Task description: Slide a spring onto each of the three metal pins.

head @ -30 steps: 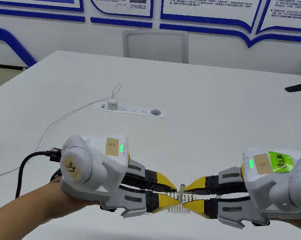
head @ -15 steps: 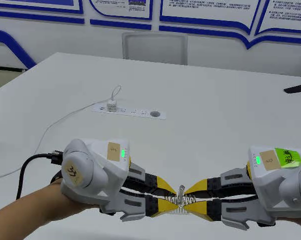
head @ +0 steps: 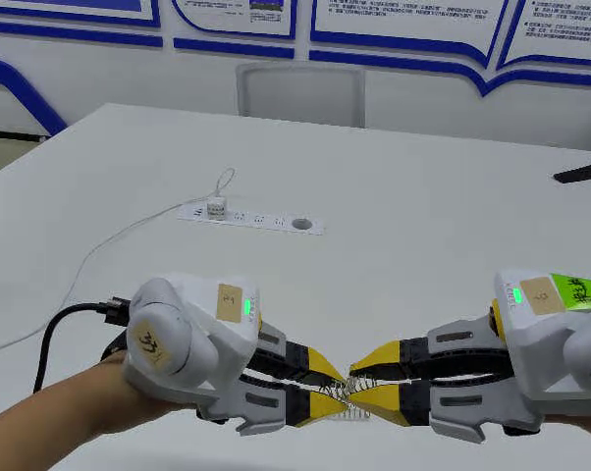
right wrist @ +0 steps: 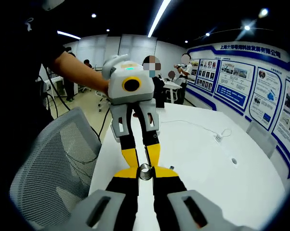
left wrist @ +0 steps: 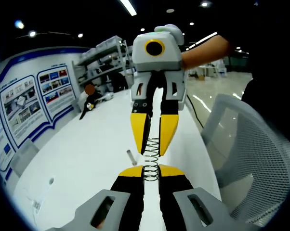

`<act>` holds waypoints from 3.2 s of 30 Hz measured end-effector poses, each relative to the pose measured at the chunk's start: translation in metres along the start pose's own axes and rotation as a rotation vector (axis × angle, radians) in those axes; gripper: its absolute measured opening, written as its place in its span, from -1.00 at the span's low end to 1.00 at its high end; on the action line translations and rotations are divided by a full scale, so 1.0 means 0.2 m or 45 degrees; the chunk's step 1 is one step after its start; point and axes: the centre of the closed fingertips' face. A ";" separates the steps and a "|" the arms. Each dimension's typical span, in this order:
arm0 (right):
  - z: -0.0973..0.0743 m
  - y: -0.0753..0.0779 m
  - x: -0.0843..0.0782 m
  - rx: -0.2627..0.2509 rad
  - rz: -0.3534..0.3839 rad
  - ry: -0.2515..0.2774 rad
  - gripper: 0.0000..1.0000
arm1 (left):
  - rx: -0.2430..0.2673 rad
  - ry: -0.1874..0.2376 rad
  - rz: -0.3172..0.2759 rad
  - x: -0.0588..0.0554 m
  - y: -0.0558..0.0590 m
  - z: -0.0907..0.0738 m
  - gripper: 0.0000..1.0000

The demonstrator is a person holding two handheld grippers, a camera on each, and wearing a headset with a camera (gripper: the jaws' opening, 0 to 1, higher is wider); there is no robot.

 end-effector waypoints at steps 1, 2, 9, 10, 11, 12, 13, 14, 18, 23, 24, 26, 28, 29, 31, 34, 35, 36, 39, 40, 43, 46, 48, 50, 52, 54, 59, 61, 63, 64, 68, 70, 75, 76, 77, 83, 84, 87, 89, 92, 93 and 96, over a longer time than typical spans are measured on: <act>0.00 0.00 0.00 0.001 0.002 0.003 -0.79 | 0.001 0.001 -0.004 0.00 0.00 0.00 -0.82; 0.01 0.00 0.01 0.002 0.002 0.007 -0.79 | 0.003 0.001 -0.007 0.00 0.00 0.00 -0.82; 0.03 0.01 0.04 -0.001 0.051 0.038 -0.79 | 0.021 0.037 -0.078 0.00 -0.01 -0.01 -0.82; 0.03 0.01 0.04 -0.002 0.063 0.046 -0.79 | 0.025 0.049 -0.091 0.00 -0.01 -0.01 -0.82; 0.03 0.01 0.05 -0.002 0.066 0.050 -0.79 | 0.027 0.056 -0.098 0.00 -0.01 -0.02 -0.82; 0.03 0.01 0.05 -0.002 0.070 0.055 -0.79 | 0.029 0.063 -0.105 0.00 -0.01 -0.02 -0.82; 0.03 0.01 0.06 -0.002 0.092 0.066 -0.79 | 0.030 0.072 -0.119 0.00 -0.01 -0.02 -0.82; 0.04 0.01 0.07 -0.005 0.105 0.076 -0.79 | 0.032 0.078 -0.127 0.01 -0.01 -0.02 -0.82; 0.04 0.02 0.08 -0.016 0.141 0.098 -0.79 | 0.040 0.099 -0.152 0.02 -0.02 -0.02 -0.82; 0.03 0.05 0.11 -0.033 0.222 0.121 -0.80 | 0.047 0.159 -0.240 0.04 -0.03 -0.02 -0.82; 0.03 0.05 0.11 -0.036 0.224 0.122 -0.80 | 0.054 0.164 -0.235 0.04 -0.04 -0.02 -0.82; 0.03 0.05 0.11 -0.037 0.235 0.119 -0.80 | 0.054 0.170 -0.242 0.04 -0.03 -0.02 -0.82; 0.03 0.05 0.11 -0.031 0.265 0.128 -0.80 | 0.047 0.174 -0.244 0.05 -0.03 -0.02 -0.82; 0.03 0.05 0.11 -0.036 0.261 0.128 -0.80 | 0.050 0.172 -0.240 0.05 -0.03 -0.01 -0.82; 0.04 0.06 0.12 -0.044 0.273 0.131 -0.80 | 0.052 0.173 -0.249 0.05 -0.03 -0.01 -0.82; 0.04 0.06 0.13 -0.053 0.292 0.148 -0.80 | 0.052 0.206 -0.287 0.07 -0.03 -0.01 -0.82; 0.04 0.07 0.14 -0.054 0.289 0.149 -0.80 | 0.056 0.211 -0.289 0.07 -0.04 -0.01 -0.82; 0.04 0.07 0.14 -0.056 0.285 0.146 -0.80 | 0.063 0.217 -0.288 0.07 -0.04 -0.02 -0.82; 0.03 0.08 0.14 -0.063 0.293 0.145 -0.81 | 0.069 0.230 -0.296 0.07 -0.04 -0.02 -0.81; 0.03 0.08 0.14 -0.067 0.293 0.146 -0.81 | 0.071 0.234 -0.302 0.07 -0.05 -0.02 -0.81; 0.03 0.09 0.14 -0.077 0.289 0.146 -0.81 | 0.081 0.239 -0.303 0.07 -0.05 -0.03 -0.80; 0.04 0.09 0.14 -0.079 0.283 0.137 -0.81 | 0.083 0.232 -0.305 0.07 -0.05 -0.03 -0.78; 0.04 0.09 0.14 -0.084 0.281 0.136 -0.81 | 0.094 0.234 -0.294 0.07 -0.05 -0.03 -0.77; 0.04 0.10 0.14 -0.091 0.283 0.140 -0.81 | 0.099 0.237 -0.296 0.07 -0.05 -0.04 -0.76; 0.04 0.10 0.14 -0.097 0.285 0.140 -0.81 | 0.099 0.238 -0.296 0.07 -0.06 -0.04 -0.73; 0.03 0.11 0.14 -0.106 0.284 0.140 -0.81 | 0.098 0.234 -0.303 0.07 -0.06 -0.03 -0.69; 0.01 0.13 0.14 -0.122 0.285 0.144 -0.81 | 0.138 0.225 -0.316 0.05 -0.08 -0.04 -0.53; 0.01 0.14 0.14 -0.132 0.285 0.141 -0.80 | 0.144 0.235 -0.360 0.03 -0.09 -0.05 -0.50; 0.00 0.15 0.13 -0.137 0.284 0.136 -0.80 | 0.155 0.237 -0.380 0.02 -0.09 -0.06 -0.43; -0.01 0.16 0.13 -0.140 0.283 0.135 -0.80 | 0.161 0.234 -0.383 0.01 -0.09 -0.07 -0.39; -0.03 0.19 0.13 -0.164 0.285 0.138 -0.80 | 0.198 0.226 -0.394 -0.01 -0.12 -0.09 -0.20; -0.04 0.21 0.13 -0.176 0.285 0.140 -0.80 | 0.214 0.236 -0.400 0.00 -0.13 -0.10 -0.12; -0.06 0.25 0.13 -0.209 0.283 0.140 -0.80 | 0.231 0.246 -0.443 -0.02 -0.14 -0.14 0.03; -0.07 0.25 0.12 -0.219 0.281 0.136 -0.80 | 0.240 0.236 -0.445 -0.03 -0.14 -0.14 0.06; -0.07 0.26 0.12 -0.224 0.281 0.134 -0.80 | 0.249 0.229 -0.443 -0.04 -0.15 -0.15 0.09; -0.10 0.31 0.08 -0.275 0.299 0.123 -0.80 | 0.342 0.224 -0.468 -0.07 -0.21 -0.22 0.35; -0.10 0.32 0.07 -0.282 0.301 0.121 -0.80 | 0.347 0.224 -0.472 -0.07 -0.21 -0.23 0.38; -0.12 0.34 0.05 -0.305 0.314 0.117 -0.80 | 0.359 0.217 -0.481 -0.09 -0.22 -0.25 0.38; -0.14 0.38 0.01 -0.328 0.318 0.105 -0.80 | 0.369 0.206 -0.481 -0.10 -0.23 -0.27 0.40; -0.16 0.41 -0.02 -0.362 0.337 0.100 -0.80 | 0.384 0.197 -0.486 -0.11 -0.24 -0.29 0.42; -0.18 0.43 -0.03 -0.376 0.341 0.096 -0.80 | 0.393 0.194 -0.487 -0.11 -0.25 -0.29 0.43; -0.20 0.46 -0.07 -0.413 0.355 0.086 -0.80 | 0.411 0.187 -0.490 -0.12 -0.27 -0.31 0.47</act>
Point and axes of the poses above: the centre of the closed fingertips' face, and the gripper's own axes: z roughly forward along the fingers, y roughly to its right, x roughly out of its top, and after that the axes turned 1 degree about -x, right-handed
